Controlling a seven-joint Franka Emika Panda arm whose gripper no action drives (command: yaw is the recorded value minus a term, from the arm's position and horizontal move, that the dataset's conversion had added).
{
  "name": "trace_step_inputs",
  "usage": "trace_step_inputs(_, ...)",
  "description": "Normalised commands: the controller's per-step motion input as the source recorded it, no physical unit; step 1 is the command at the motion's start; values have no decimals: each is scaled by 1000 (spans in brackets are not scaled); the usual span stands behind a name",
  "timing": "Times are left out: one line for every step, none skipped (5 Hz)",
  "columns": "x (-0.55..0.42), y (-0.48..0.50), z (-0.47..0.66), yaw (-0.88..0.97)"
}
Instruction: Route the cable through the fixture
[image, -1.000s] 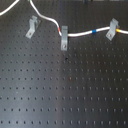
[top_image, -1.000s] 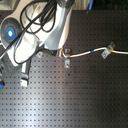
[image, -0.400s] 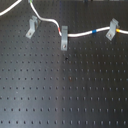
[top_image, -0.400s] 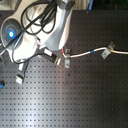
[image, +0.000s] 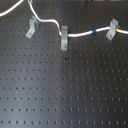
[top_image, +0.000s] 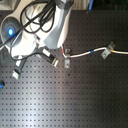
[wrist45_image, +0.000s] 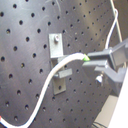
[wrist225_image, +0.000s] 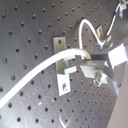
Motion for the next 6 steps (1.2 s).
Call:
trace_step_inputs(2,0,148,574)
trace_step_inputs(3,2,242,549)
trace_step_inputs(-117,-1,220,320)
trace_step_inputs(-140,22,144,163)
trace_step_inputs(-128,31,127,154)
trace_step_inputs(-121,124,264,174)
